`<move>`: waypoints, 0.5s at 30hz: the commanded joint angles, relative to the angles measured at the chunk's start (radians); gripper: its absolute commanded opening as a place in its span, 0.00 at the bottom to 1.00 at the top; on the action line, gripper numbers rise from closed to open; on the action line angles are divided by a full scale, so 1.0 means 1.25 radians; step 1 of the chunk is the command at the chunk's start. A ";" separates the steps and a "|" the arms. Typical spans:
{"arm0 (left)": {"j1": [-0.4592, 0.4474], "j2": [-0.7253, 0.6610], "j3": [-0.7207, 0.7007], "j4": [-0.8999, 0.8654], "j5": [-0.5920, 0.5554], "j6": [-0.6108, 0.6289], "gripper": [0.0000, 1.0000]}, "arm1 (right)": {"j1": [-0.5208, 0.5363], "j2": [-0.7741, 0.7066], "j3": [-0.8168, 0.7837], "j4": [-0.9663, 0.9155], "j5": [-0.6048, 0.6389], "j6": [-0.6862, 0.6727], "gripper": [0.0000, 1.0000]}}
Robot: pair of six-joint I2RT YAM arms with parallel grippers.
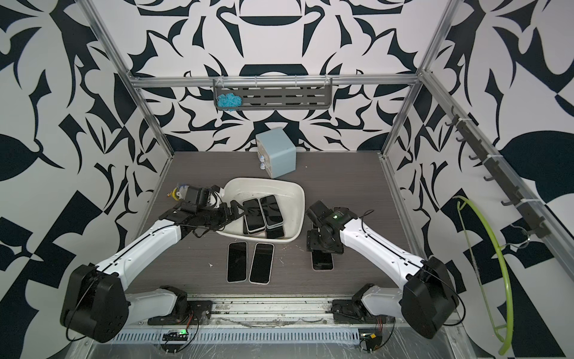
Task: Take the phone out of the storage box
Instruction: Place the phone at the center of the board.
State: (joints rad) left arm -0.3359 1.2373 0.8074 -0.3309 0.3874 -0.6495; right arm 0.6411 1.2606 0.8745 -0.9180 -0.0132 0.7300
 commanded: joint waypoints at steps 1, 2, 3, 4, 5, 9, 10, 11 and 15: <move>0.002 -0.040 0.012 -0.028 0.009 0.020 1.00 | 0.045 0.000 -0.033 0.107 0.001 0.080 0.59; 0.002 -0.049 0.006 -0.031 0.008 0.020 1.00 | 0.063 0.010 -0.045 0.130 0.004 0.095 0.59; 0.002 -0.057 0.000 -0.035 0.007 0.018 1.00 | 0.080 0.020 -0.056 0.150 0.007 0.109 0.59; 0.002 -0.063 -0.004 -0.039 0.005 0.017 1.00 | 0.091 0.027 -0.064 0.165 0.010 0.119 0.60; 0.003 -0.069 -0.009 -0.043 0.003 0.015 1.00 | 0.102 0.034 -0.077 0.184 0.012 0.132 0.60; 0.002 -0.095 -0.020 -0.064 -0.003 0.010 1.00 | 0.118 0.046 -0.120 0.262 0.001 0.172 0.59; 0.002 -0.103 -0.022 -0.070 -0.007 0.010 1.00 | 0.121 0.050 -0.125 0.275 0.000 0.178 0.60; 0.002 -0.112 -0.026 -0.076 -0.012 0.009 1.00 | 0.126 0.059 -0.126 0.283 0.001 0.184 0.59; 0.002 -0.140 -0.034 -0.098 -0.023 0.000 1.00 | 0.154 0.095 -0.129 0.311 0.010 0.196 0.61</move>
State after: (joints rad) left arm -0.3359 1.0885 0.7830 -0.4015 0.3752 -0.6491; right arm 0.8101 1.3705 0.7090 -0.6010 -0.0166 0.9352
